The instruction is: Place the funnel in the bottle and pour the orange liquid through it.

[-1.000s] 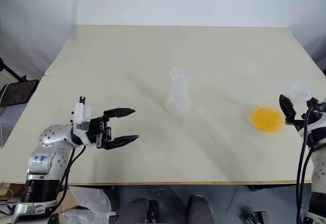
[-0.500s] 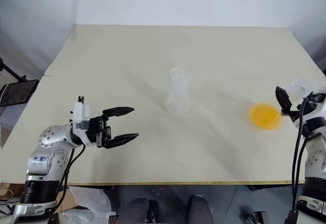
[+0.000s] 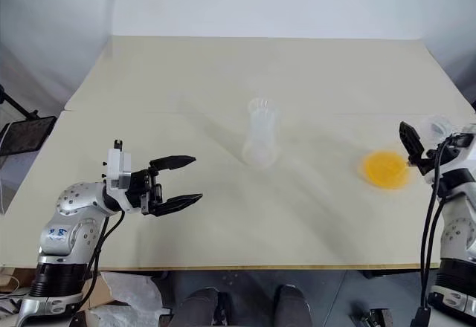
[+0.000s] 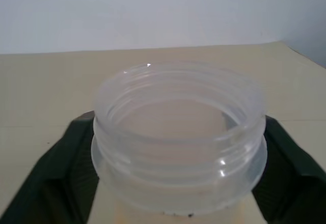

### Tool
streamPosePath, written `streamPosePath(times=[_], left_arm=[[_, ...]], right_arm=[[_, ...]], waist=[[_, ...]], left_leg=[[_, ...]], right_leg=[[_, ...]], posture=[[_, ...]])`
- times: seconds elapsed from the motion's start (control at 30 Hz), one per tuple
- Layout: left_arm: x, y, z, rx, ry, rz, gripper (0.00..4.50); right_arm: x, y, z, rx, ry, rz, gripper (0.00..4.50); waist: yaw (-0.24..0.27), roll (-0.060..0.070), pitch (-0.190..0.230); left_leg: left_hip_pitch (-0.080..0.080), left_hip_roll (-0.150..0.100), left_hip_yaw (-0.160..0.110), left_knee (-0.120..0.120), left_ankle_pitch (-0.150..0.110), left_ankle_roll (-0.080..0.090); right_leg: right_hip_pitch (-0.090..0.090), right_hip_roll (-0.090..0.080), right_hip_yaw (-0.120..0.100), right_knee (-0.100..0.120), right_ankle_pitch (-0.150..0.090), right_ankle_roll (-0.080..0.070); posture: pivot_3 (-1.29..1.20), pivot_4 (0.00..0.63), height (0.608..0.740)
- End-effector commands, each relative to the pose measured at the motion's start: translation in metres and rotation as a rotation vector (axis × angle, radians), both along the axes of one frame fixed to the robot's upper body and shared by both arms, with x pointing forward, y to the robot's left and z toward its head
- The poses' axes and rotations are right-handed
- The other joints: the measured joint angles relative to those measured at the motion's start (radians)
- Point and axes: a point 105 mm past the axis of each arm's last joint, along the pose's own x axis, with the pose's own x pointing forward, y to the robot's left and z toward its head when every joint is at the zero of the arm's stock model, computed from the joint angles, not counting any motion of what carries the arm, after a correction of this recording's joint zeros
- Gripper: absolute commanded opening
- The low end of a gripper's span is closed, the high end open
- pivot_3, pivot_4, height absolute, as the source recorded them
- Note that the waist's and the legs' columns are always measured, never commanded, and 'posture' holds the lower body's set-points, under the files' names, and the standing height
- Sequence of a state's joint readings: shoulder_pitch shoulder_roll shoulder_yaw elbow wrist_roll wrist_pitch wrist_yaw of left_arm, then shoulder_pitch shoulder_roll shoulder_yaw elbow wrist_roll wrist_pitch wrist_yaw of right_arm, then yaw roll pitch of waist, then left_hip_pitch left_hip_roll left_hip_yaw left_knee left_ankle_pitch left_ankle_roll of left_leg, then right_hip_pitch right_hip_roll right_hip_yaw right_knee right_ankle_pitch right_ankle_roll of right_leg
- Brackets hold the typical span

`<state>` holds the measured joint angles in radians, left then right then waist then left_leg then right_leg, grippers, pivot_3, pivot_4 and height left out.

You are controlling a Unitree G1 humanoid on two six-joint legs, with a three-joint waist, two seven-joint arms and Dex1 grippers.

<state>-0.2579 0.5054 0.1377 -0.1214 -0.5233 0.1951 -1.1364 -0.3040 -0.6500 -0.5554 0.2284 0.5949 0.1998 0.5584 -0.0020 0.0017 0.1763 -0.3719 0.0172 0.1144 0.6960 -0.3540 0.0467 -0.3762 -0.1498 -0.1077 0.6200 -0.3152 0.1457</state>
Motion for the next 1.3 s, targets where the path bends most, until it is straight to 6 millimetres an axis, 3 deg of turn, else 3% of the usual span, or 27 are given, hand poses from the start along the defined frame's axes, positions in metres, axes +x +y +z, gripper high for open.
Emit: streamPosePath(times=[0.03,0.07,0.2,0.37,0.43,0.5,0.6,0.73,0.93,1.3], left_arm=[[-0.001,0.0,0.008,-0.009,-0.04,-0.003,4.5],[0.0,0.0,0.008,-0.009,-0.041,-0.001,4.5],[0.0,0.0,0.008,-0.011,-0.041,0.005,4.5],[0.004,0.001,0.012,-0.035,-0.041,0.029,4.5],[0.008,0.001,0.017,-0.061,-0.05,0.049,4.5],[0.01,0.002,0.019,-0.073,-0.055,0.057,4.5],[0.016,-0.001,0.029,-0.132,-0.068,0.089,4.5],[0.021,-0.005,0.035,-0.185,-0.079,0.135,4.5],[0.022,-0.007,0.03,-0.201,-0.077,0.19,4.5],[0.022,-0.014,0.031,-0.216,-0.08,0.234,4.5]], right_arm=[[-0.003,0.001,0.01,-0.022,-0.045,0.007,2.71],[-0.003,0.001,0.01,-0.023,-0.047,0.006,2.49],[-0.002,0.003,0.016,-0.031,-0.061,0.001,2.48],[0.006,0.037,0.043,-0.119,-0.125,0.029,2.48],[0.018,0.068,0.048,-0.233,-0.065,0.099,2.48],[0.023,0.082,0.051,-0.294,-0.038,0.117,2.48],[0.032,0.132,0.069,-0.382,-0.103,0.171,2.48],[0.033,0.177,0.084,-0.505,-0.207,0.259,2.48],[0.042,0.198,0.099,-0.67,-0.316,0.227,2.48],[0.051,0.221,0.097,-1.106,-0.477,0.16,2.48]], waist=[[-0.001,0.0,0.0],[-0.001,0.0,0.0],[0.0,0.0,0.0],[-0.004,0.003,0.002],[-0.006,0.004,0.003],[-0.007,0.005,0.003],[-0.005,0.005,0.003],[-0.004,0.005,0.003],[0.0,0.005,0.003],[-0.009,0.005,0.003]], left_leg=[[0.0,0.0,0.0,0.0,0.0,0.0],[0.0,0.0,0.0,0.0,0.0,0.0],[0.0,0.0,0.0,0.0,0.0,0.0],[0.0,0.0,0.0,0.0,0.0,0.0],[0.0,0.0,0.001,-0.001,0.0,0.0],[0.0,0.0,0.001,-0.002,0.0,0.0],[0.0,0.001,0.0,-0.002,0.0,-0.001],[-0.001,0.0,0.0,-0.002,0.0,-0.001],[-0.005,-0.002,-0.003,-0.002,0.0,0.0],[-0.005,-0.001,-0.003,-0.003,0.0,-0.001]], right_leg=[[0.0,0.0,0.0,0.0,0.0,0.0],[0.0,0.0,0.0,0.0,0.0,0.0],[0.0,0.0,0.0,0.0,0.0,0.0],[0.0,0.0,0.0,-0.001,0.0,0.0],[-0.001,0.0,0.0,-0.001,0.0,0.0],[-0.002,0.0,0.0,0.0,0.0,0.0],[-0.002,0.0,0.0,-0.001,0.0,0.0],[-0.003,0.0,-0.001,-0.001,0.0,0.0],[-0.003,-0.001,-0.004,-0.002,0.001,0.001],[-0.003,0.0,-0.006,-0.003,0.001,0.001]], posture=[[0.0,0.15,0.74],[0.0,0.15,0.74],[0.0,0.15,0.74],[0.0,0.15,0.74],[0.0,0.15,0.74],[0.0,0.15,0.74],[0.0,0.15,0.74],[0.0,0.15,0.74],[0.0,0.15,0.74],[0.0,0.15,0.74]])
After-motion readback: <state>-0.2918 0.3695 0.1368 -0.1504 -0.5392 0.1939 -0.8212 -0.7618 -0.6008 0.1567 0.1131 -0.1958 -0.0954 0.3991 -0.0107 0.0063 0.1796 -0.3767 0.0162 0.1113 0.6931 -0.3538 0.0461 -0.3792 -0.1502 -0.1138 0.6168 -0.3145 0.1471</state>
